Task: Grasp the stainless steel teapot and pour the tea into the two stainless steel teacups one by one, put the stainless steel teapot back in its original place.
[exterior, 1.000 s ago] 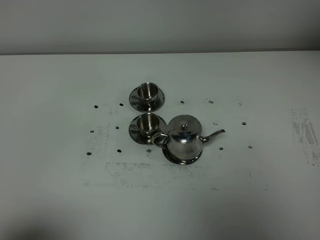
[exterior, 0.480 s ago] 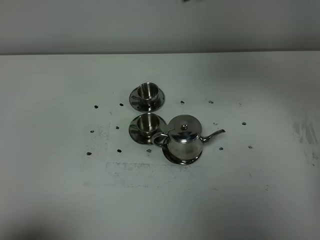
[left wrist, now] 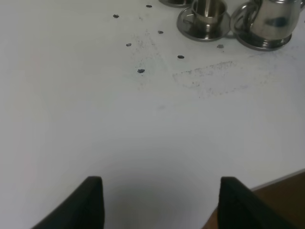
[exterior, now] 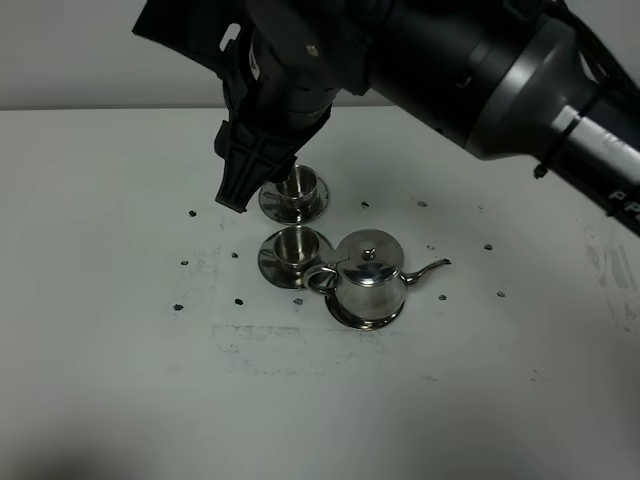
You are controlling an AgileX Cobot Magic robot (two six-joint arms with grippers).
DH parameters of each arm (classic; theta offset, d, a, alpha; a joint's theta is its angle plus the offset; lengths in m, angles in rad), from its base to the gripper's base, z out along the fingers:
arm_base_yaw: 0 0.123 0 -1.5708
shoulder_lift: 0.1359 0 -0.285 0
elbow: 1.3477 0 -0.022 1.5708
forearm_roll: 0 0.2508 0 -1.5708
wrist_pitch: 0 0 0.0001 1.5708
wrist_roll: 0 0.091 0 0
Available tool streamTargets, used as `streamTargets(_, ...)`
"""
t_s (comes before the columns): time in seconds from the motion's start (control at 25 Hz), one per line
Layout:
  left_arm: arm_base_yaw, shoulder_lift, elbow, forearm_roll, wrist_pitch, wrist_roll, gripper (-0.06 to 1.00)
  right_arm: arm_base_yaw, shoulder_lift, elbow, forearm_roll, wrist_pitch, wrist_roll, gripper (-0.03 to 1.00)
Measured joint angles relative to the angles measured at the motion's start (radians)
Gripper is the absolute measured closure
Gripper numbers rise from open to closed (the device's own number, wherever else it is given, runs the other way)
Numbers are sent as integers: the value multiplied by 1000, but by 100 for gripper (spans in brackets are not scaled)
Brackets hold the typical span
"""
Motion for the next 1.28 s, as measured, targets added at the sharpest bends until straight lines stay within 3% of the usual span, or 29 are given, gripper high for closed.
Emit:
streamTargets(0.36, 0, 0, 0, 0, 0, 0, 42, 8, 71, 0, -48, -4, 92, 72)
streamTargets(0.76, 0, 0, 0, 0, 0, 0, 42, 34, 210, 0, -186, -42, 80, 61)
streamTargets(0.96, 0, 0, 0, 0, 0, 0, 42, 34, 265, 10, -234, -19, 75, 61)
streamTargets(1.12, 0, 0, 0, 0, -1, 0, 42, 34, 267, 69, -337, -19, 76, 61)
streamTargets(1.28, 0, 0, 0, 0, -1, 0, 42, 37, 267, 125, -350, -21, 75, 61)
